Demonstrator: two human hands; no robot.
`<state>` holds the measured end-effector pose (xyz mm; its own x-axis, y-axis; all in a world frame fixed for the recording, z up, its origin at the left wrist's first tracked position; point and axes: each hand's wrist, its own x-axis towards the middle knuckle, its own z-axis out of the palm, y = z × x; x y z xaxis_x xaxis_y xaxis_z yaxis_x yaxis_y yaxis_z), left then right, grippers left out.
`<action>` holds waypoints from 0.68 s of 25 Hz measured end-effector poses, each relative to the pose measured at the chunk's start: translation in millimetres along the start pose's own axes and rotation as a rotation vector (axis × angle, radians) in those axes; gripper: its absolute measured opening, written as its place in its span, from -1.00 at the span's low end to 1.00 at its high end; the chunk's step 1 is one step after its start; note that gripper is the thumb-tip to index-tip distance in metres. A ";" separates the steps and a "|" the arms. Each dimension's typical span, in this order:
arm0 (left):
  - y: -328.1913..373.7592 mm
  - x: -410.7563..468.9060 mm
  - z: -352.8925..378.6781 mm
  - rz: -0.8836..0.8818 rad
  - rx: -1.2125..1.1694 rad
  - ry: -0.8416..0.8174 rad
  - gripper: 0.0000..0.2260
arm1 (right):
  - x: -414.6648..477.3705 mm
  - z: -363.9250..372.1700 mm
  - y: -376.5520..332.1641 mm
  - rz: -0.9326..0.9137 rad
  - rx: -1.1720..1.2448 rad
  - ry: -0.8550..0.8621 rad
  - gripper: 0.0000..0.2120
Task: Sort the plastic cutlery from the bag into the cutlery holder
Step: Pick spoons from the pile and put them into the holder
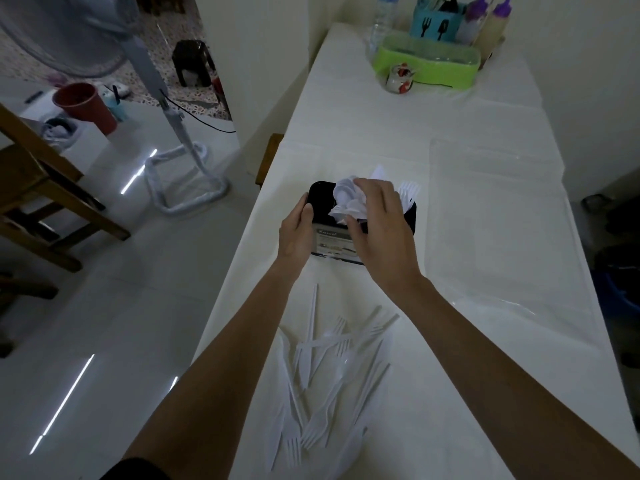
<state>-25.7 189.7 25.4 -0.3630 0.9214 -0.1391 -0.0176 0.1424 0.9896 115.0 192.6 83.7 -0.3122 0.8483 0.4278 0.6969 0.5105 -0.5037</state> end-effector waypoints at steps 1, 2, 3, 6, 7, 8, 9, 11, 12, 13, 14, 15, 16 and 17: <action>0.3 -1.0 -0.9 0.007 0.000 -0.003 -0.68 | -4.1 -0.2 -0.3 -0.064 0.004 0.017 -0.63; 0.4 -1.7 -0.5 0.010 0.006 -0.001 -0.67 | -7.5 0.4 -0.2 -0.109 0.008 0.008 -0.61; 1.0 -2.5 0.4 0.015 0.012 0.001 -0.67 | -9.9 1.3 -0.1 -0.128 0.016 -0.026 -0.58; 0.5 -2.5 0.5 0.007 0.020 0.000 -0.68 | -9.1 1.7 1.6 -0.144 -0.005 -0.086 -0.54; -0.1 -1.9 0.0 0.008 0.022 -0.004 -0.68 | -7.8 1.8 3.6 -0.155 -0.030 -0.070 -0.53; -1.3 -1.0 -0.5 0.007 0.023 -0.008 -0.67 | -6.5 2.0 6.2 -0.168 -0.066 -0.054 -0.54; -2.7 -0.2 -1.1 0.005 0.023 -0.011 -0.67 | -4.6 2.3 8.3 -0.182 -0.113 -0.045 -0.56; -4.1 0.7 -2.1 0.003 0.011 -0.022 -0.66 | -1.8 5.9 13.1 -0.192 -0.233 -0.075 -0.56; -4.2 1.0 -2.8 -0.002 0.003 -0.027 -0.66 | -1.4 8.6 14.3 -0.190 -0.293 -0.117 -0.52; -3.3 0.5 -2.8 -0.006 -0.009 -0.032 -0.67 | -2.2 10.5 15.1 -0.187 -0.335 -0.159 -0.49; -2.5 0.5 -3.3 -0.006 -0.015 -0.040 -0.69 | -3.0 11.2 14.5 -0.176 -0.351 -0.186 -0.47; -2.1 0.1 -3.2 -0.002 -0.015 -0.048 -0.69 | -4.5 11.9 13.9 -0.160 -0.341 -0.201 -0.45; -2.2 0.2 -3.3 0.003 -0.011 -0.050 -0.69 | -6.7 12.7 14.6 -0.155 -0.320 -0.202 -0.45; -2.6 0.5 -3.5 0.004 -0.008 -0.047 -0.69 | -9.7 14.3 16.6 -0.166 -0.301 -0.208 -0.45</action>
<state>-29.1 188.5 22.9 -0.3189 0.9380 -0.1361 -0.0237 0.1356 0.9905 120.4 194.9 60.5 -0.5388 0.7840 0.3084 0.7746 0.6049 -0.1846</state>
